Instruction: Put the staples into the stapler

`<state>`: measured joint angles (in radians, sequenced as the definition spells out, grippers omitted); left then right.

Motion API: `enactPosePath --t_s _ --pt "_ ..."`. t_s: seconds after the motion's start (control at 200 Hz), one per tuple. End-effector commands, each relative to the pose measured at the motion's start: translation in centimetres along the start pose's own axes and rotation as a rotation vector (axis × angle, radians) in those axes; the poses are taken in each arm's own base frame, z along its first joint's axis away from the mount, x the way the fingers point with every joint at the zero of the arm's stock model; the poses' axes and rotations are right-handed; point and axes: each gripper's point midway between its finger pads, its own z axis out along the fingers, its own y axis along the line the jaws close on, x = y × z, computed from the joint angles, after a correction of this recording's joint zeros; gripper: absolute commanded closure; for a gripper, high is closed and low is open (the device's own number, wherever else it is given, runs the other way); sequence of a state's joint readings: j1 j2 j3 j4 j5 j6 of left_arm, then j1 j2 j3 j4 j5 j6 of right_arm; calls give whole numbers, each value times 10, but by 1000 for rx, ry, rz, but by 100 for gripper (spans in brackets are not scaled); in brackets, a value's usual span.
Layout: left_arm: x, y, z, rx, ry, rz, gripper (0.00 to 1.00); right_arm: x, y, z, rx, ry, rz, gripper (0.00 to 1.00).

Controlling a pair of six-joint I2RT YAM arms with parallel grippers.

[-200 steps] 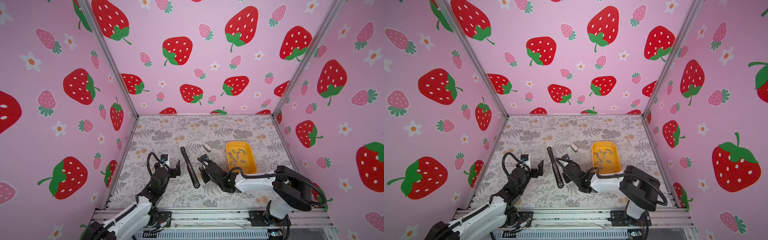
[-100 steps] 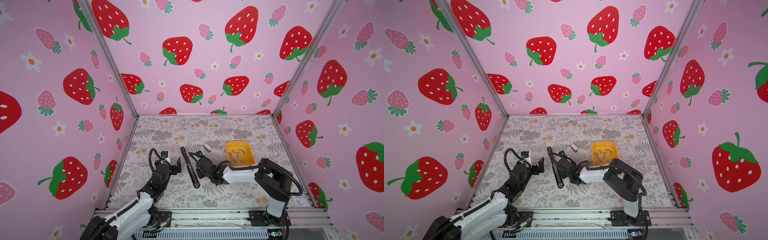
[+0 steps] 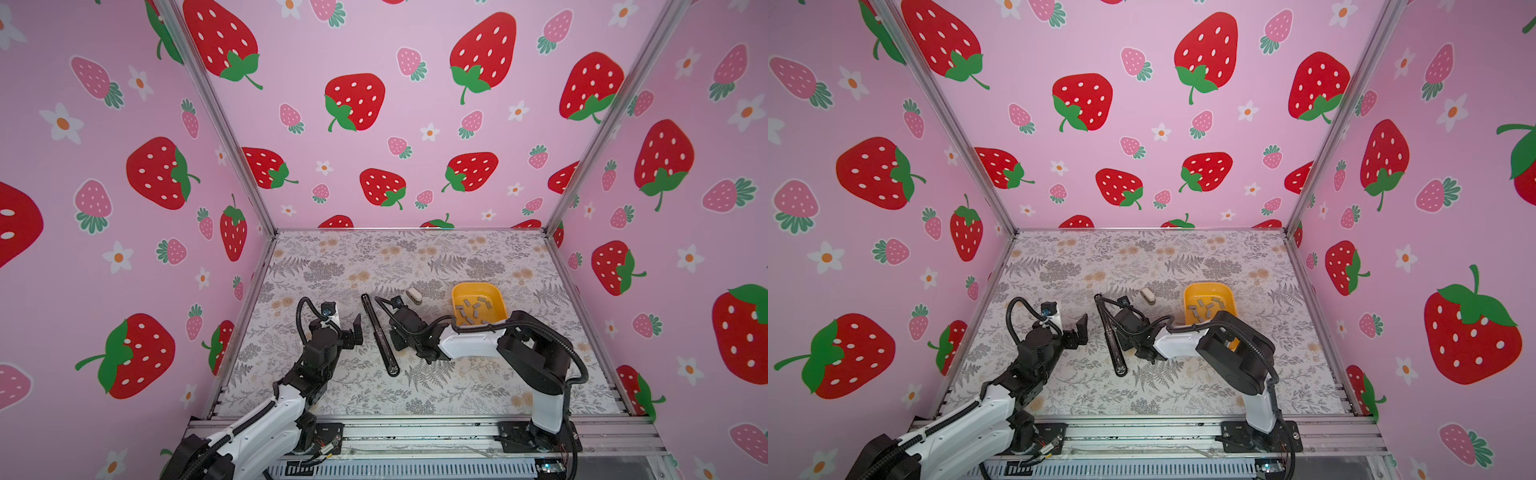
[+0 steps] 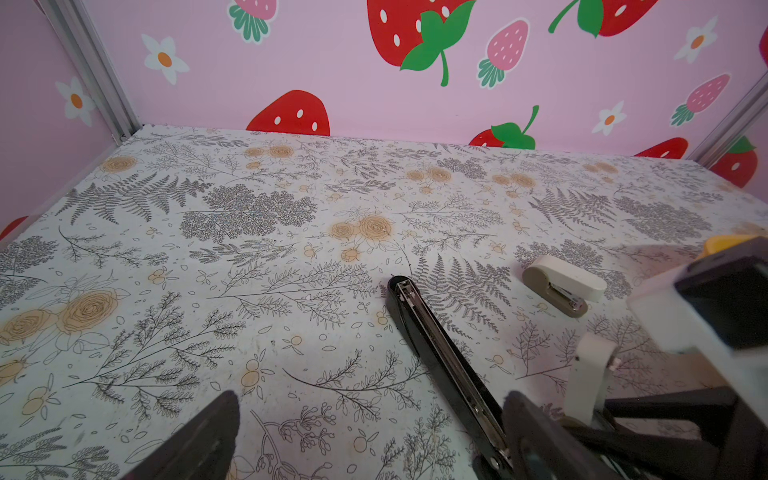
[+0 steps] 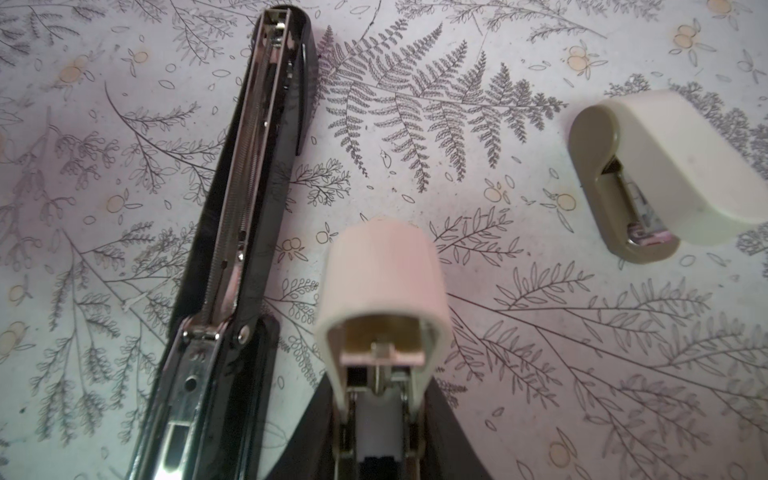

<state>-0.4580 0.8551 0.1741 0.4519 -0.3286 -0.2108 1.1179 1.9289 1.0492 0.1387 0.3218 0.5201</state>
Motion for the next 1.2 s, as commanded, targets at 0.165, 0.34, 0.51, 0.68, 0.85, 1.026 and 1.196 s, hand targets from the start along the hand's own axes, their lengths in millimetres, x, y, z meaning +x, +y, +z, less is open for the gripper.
enactPosePath --t_s 0.165,0.34,0.51,0.68,0.85,1.026,1.196 --pt "-8 1 -3 1 -39 -29 0 17 -5 0 17 69 5 56" --pt "-8 -1 -3 11 -36 -26 0 9 -7 -10 14 45 1 45" --pt "-8 -1 -2 10 -39 -25 1 -12 -9 -33 12 -8 -1 41" --pt "-8 -3 -2 20 -34 -20 1 -41 -24 -70 42 -119 -2 36" --pt "-10 -5 -5 41 -46 -19 1 -79 -50 -117 100 -270 -5 31" --pt "-13 -7 -2 42 -33 -13 1 -107 -111 -169 226 -426 24 24" --pt "-23 -27 -3 140 -38 24 1 -96 -178 -199 386 -554 16 14"
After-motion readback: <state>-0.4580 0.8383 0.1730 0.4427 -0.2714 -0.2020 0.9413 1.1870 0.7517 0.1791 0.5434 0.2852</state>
